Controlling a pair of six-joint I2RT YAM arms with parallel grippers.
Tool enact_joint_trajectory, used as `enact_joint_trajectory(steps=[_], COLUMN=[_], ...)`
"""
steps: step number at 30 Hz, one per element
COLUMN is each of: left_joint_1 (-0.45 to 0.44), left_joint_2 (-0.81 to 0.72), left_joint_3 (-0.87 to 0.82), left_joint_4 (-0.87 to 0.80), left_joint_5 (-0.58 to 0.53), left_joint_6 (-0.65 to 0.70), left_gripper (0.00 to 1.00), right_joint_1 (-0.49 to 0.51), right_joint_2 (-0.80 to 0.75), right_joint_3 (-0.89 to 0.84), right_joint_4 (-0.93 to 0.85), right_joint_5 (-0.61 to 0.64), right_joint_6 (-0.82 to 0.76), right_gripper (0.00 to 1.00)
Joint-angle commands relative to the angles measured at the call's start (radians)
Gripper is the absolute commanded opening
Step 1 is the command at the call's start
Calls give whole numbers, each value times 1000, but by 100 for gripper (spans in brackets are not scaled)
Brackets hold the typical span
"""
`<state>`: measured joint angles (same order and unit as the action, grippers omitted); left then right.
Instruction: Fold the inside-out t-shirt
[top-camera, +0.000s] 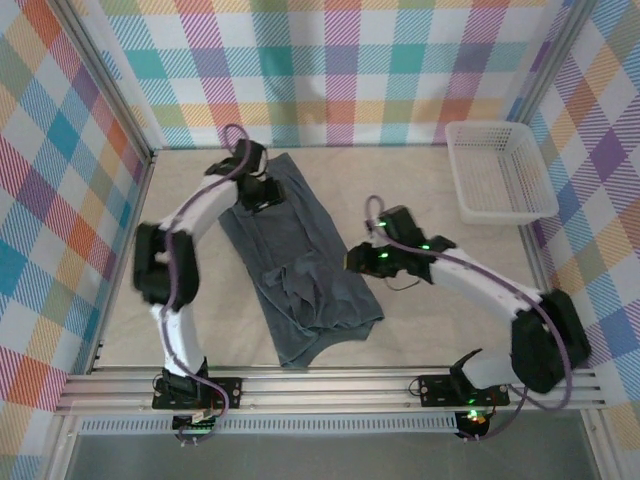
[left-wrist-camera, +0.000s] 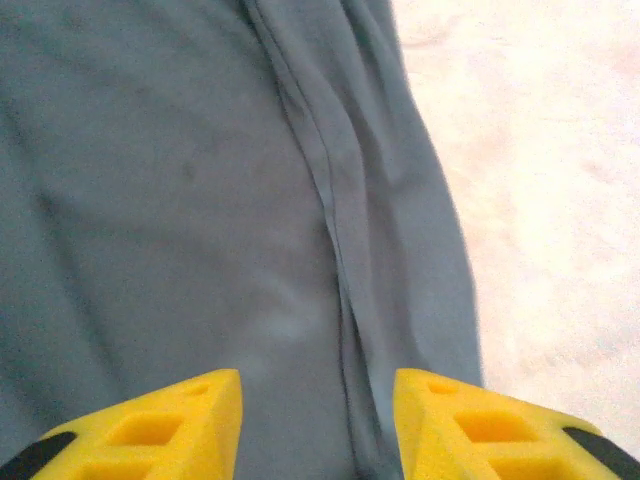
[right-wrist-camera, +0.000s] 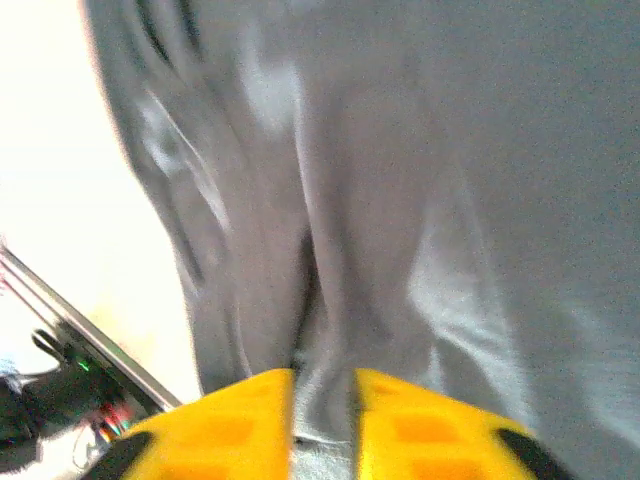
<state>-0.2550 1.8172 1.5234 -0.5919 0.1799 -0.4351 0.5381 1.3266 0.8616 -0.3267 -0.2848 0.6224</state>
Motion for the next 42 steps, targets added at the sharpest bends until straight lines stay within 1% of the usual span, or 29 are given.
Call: enact_joint_trajectory(steps=[1, 4, 7, 8, 11, 13, 15, 18, 20, 22, 24, 26, 28, 30, 33, 37, 39, 42], left_joint_1=[23, 28, 26, 25, 18, 5, -24, -98, -136, -180, -222, -261, -286, -300, -319, -354, -361, -362], left_joint_2=[-249, -443, -603, -654, -773, -816, -833, -843, -861, -889, -911, -929, -943, -941, -875, -769, -751, -731], left_joint_3=[-234, -451, -604, -649, -732, -776, -818, -882, -930, -985, -1015, -1046, -1079, -1099, -1100, -1099, -1100, -1107], left_joint_4=[64, 92, 71, 56, -22, -59, -68, -60, -40, -36, -67, -84, -51, 15, 130, 250, 281, 281], left_joint_5=[61, 103, 127, 128, 103, 98, 106, 121, 137, 133, 105, 87, 87, 94, 119, 143, 137, 124], left_joint_6=[-50, -121, -182, -198, -221, -241, -269, -329, -383, -436, -471, -499, -538, -565, -574, -593, -602, -605], left_gripper=[49, 57, 62, 65, 72, 73, 74, 74, 75, 76, 77, 78, 79, 79, 77, 76, 73, 70], right_joint_1=[-48, -51, -49, -49, -49, -49, -49, -37, -15, 14, 36, 57, 72, 76, 76, 76, 76, 76], right_joint_2=[38, 127, 179, 190, 209, 217, 228, 241, 232, 207, 176, 138, 107, 88, 80, 100, 106, 103], right_joint_3=[-76, -61, -90, -102, -121, -129, -140, -160, -162, -163, -168, -175, -187, -199, -210, -205, -206, -214], right_joint_4=[-28, -87, -57, -44, -30, -27, -15, 16, 18, 23, 42, 63, 84, 93, 92, 95, 95, 93], right_joint_5=[36, 3, -84, -92, -84, -93, -120, -192, -231, -250, -280, -283, -272, -250, -225, -227, -225, -213], right_joint_6=[-124, -203, -198, -190, -181, -177, -163, -123, -96, -56, -8, 41, 83, 100, 107, 109, 114, 121], right_gripper=[41, 45, 50, 53, 59, 59, 54, 43, 37, 25, 13, 7, 5, 5, 6, 6, 7, 7])
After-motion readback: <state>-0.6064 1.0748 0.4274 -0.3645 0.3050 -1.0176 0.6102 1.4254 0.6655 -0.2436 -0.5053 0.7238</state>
